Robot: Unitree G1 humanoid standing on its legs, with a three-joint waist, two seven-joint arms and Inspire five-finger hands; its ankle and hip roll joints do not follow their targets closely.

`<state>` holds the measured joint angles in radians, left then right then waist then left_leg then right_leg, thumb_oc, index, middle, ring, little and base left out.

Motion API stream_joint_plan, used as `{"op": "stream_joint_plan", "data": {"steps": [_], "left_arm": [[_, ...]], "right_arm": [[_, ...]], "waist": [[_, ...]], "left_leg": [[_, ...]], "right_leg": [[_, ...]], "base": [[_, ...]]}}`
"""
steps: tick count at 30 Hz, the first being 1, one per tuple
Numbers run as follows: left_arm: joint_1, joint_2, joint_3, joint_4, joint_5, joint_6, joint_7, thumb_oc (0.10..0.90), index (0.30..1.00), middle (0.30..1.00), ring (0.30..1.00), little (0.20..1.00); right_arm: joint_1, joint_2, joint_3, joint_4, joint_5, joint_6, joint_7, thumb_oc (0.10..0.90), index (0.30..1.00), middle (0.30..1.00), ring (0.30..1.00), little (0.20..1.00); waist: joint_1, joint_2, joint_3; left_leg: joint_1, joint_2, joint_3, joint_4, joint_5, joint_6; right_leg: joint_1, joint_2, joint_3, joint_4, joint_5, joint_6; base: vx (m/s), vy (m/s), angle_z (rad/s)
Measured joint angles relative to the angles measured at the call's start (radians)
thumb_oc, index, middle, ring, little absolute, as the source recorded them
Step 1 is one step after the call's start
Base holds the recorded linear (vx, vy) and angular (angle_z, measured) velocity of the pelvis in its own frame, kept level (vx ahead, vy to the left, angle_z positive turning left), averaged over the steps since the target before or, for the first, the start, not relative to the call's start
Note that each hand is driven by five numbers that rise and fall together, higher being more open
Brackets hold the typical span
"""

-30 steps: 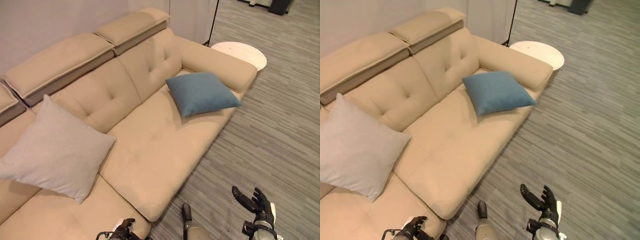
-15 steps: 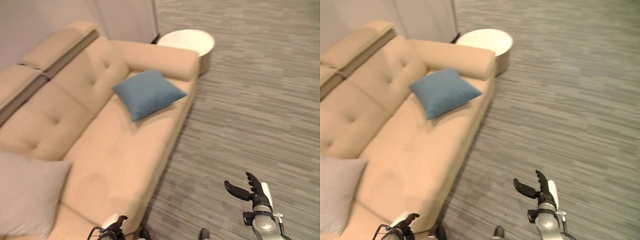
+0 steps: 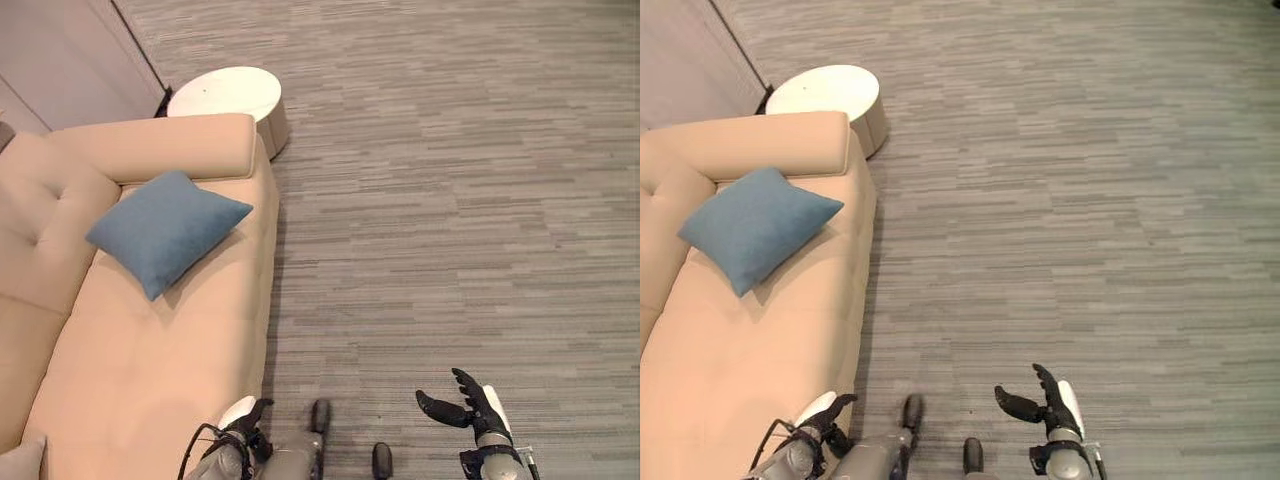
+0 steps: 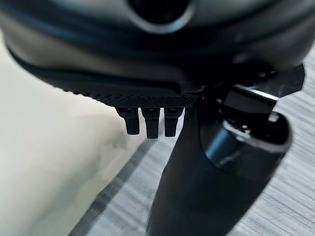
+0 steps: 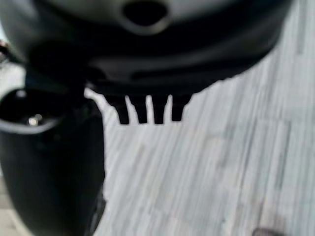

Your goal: Pick up all the scattered cushions and arrange them neatly on the sofa.

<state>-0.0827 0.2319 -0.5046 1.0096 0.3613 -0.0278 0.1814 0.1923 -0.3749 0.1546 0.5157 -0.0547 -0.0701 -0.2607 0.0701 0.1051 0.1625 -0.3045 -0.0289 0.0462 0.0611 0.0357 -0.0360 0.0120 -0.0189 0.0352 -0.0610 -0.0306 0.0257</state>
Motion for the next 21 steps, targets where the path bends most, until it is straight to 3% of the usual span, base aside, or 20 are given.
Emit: {"op": "stream_joint_plan", "data": {"steps": [1,2,3,4,5,9,10,11,12,13,14,15,16,17,19,21], "left_arm": [[-0.009,-0.003,0.006,0.015,0.018,0.01,0.003,0.8,0.9,0.9,0.9,0.9],[-0.015,0.002,0.009,0.017,0.025,0.013,0.003,0.8,0.9,0.9,0.9,0.9],[-0.015,0.02,0.029,0.018,0.025,0.008,0.003,0.8,0.9,0.9,0.9,0.9],[-0.017,0.03,0.056,0.04,0.024,0.003,0.006,0.8,0.9,0.9,0.9,0.9],[-0.013,0.03,0.059,0.067,0.025,0.003,0.006,0.8,0.9,0.9,0.9,0.9],[-0.014,0.02,0.095,0.117,0.019,0.012,0.01,0.8,0.9,0.9,0.9,0.9],[-0.014,0.02,0.095,0.117,0.019,0.012,0.01,0.8,0.9,0.9,0.9,0.9],[-0.013,0.033,0.118,0.108,-0.008,0.023,0.012,0.8,0.9,0.9,0.9,0.9],[-0.012,0.038,0.115,0.107,-0.009,0.025,0.016,0.8,0.9,0.9,0.9,0.9],[-0.017,0.045,0.112,0.103,-0.011,0.025,0.018,0.8,0.9,0.9,0.9,0.9],[-0.024,0.044,0.106,0.096,-0.039,0.026,0.026,0.8,0.9,0.9,0.9,0.9],[-0.023,0.047,0.081,0.084,-0.048,0.026,0.028,0.8,0.9,0.9,0.9,0.9],[-0.03,0.024,0.069,0.064,-0.047,0.021,0.028,0.8,0.9,0.9,0.9,0.9],[-0.033,0.021,0.074,0.05,-0.047,0.021,0.029,0.8,0.9,0.9,0.9,0.9],[-0.045,0.001,0.068,0.042,-0.046,0.011,0.027,0.8,0.9,0.9,0.9,0.9],[-0.054,-0.017,0.042,0.068,-0.044,0.002,0.027,0.8,0.9,0.9,0.9,0.9]], "right_arm": [[0.001,0.013,0.004,-0.008,0.001,0.005,-0.004,0.8,0.9,0.9,0.9,0.9],[0.004,0.017,0.012,-0.018,0.001,0.007,-0.003,0.8,0.9,0.9,0.9,0.9],[0.005,0.028,0.033,-0.028,-0.001,0.007,0.0,0.8,0.9,0.9,0.9,0.9],[0.004,0.039,0.056,-0.028,-0.002,0.008,0.012,0.8,0.9,0.9,0.9,0.9],[-0.01,0.048,0.061,-0.021,-0.003,0.008,0.014,0.8,0.9,0.9,0.9,0.9],[-0.056,0.067,0.074,-0.02,-0.003,0.012,0.026,0.8,0.9,0.9,0.9,0.9],[-0.056,0.067,0.074,-0.02,-0.003,0.012,0.026,0.8,0.9,0.9,0.9,0.9],[-0.066,0.081,0.073,-0.022,-0.002,0.013,0.034,0.8,0.9,0.9,0.9,0.9],[-0.068,0.082,0.071,-0.022,-0.003,0.016,0.04,0.8,0.9,0.9,0.9,0.9],[-0.076,0.082,0.071,-0.007,-0.003,0.008,0.041,0.8,0.9,0.9,0.9,0.9],[-0.108,0.082,0.062,0.062,0.0,0.002,0.037,0.8,0.9,0.9,0.9,0.9],[-0.112,0.079,0.052,0.11,0.001,0.006,0.037,0.8,0.9,0.9,0.9,0.9],[-0.104,0.078,0.022,0.104,0.007,0.025,0.035,0.8,0.9,0.9,0.9,0.9],[-0.097,0.072,0.01,0.094,0.013,0.024,0.034,0.8,0.9,0.9,0.9,0.9],[-0.099,0.064,0.0,0.09,0.023,0.023,0.035,0.8,0.9,0.9,0.9,0.9],[-0.101,0.063,-0.006,0.074,0.025,0.013,0.035,0.8,0.9,0.9,0.9,0.9]], "waist": [[-0.005,0.004,0.012],[-0.007,0.0,0.016],[-0.006,-0.025,0.028],[0.006,-0.06,0.029],[0.013,-0.07,0.033],[0.02,-0.128,0.046],[0.02,-0.128,0.046],[0.027,-0.165,0.044],[0.027,-0.17,0.045],[0.022,-0.172,0.046],[0.022,-0.162,0.051],[0.019,-0.145,0.061],[0.009,-0.122,0.065],[-0.003,-0.113,0.07],[-0.032,-0.098,0.079],[-0.055,-0.076,0.082]], "left_leg": [[0.013,0.021,0.073,0.003,0.006,0.001],[0.019,0.028,0.104,-0.003,0.006,0.002],[0.043,0.02,0.14,-0.018,0.006,0.002],[0.062,0.004,0.176,-0.01,0.026,0.044],[0.072,-0.009,0.189,0.007,0.014,0.114],[0.123,-0.035,0.191,0.023,-0.028,0.148],[0.123,-0.035,0.191,0.023,-0.028,0.148],[0.147,-0.031,0.187,0.025,-0.023,0.148],[0.158,-0.024,0.18,0.021,-0.023,0.149],[0.168,-0.024,0.161,0.022,-0.027,0.15],[0.198,-0.017,0.141,0.025,-0.058,0.189],[0.249,-0.009,0.097,-0.013,-0.054,0.181],[0.283,-0.008,0.033,-0.037,-0.062,0.173],[0.289,-0.007,0.006,-0.036,-0.055,0.164],[0.298,-0.006,-0.007,-0.028,-0.048,0.154],[0.298,0.005,-0.073,-0.009,-0.068,0.146]], "right_leg": [[0.011,0.0,-0.002,0.021,-0.031,0.027],[0.005,0.002,-0.007,0.051,-0.058,0.038],[0.009,0.005,-0.014,0.102,-0.099,0.044],[0.022,0.004,-0.018,0.146,-0.157,0.003],[0.037,-0.008,-0.011,0.164,-0.184,0.016],[0.015,-0.028,-0.004,0.314,-0.228,0.082],[0.015,-0.028,-0.004,0.314,-0.228,0.082],[-0.041,-0.045,-0.064,0.487,-0.234,0.165],[-0.067,-0.053,-0.115,0.56,-0.221,0.187],[-0.087,-0.066,-0.195,0.634,-0.189,0.196],[-0.124,-0.085,-0.27,0.78,-0.104,0.178],[-0.154,-0.127,-0.34,0.879,-0.062,0.162],[-0.19,-0.138,-0.36,0.898,-0.123,0.106],[-0.214,-0.146,-0.357,0.863,-0.162,0.089],[-0.286,-0.182,-0.339,0.745,-0.17,0.087],[-0.327,-0.183,-0.259,0.605,-0.153,0.077]], "base": [[0.34,0.0,-0.26],[0.24,0.011,-0.01],[0.29,0.014,-0.11],[0.37,0.003,-0.17],[0.37,0.002,-0.17],[0.27,0.023,0.04],[0.32,0.068,0.16],[0.34,0.093,0.28],[0.37,0.109,0.48],[0.28,0.064,0.57],[0.28,0.039,0.69],[0.3,-0.022,1.03],[0.21,-0.029,1.11],[0.19,-0.057,1.41],[0.16,-0.097,0.99],[0.2,-0.136,0.8]]}}
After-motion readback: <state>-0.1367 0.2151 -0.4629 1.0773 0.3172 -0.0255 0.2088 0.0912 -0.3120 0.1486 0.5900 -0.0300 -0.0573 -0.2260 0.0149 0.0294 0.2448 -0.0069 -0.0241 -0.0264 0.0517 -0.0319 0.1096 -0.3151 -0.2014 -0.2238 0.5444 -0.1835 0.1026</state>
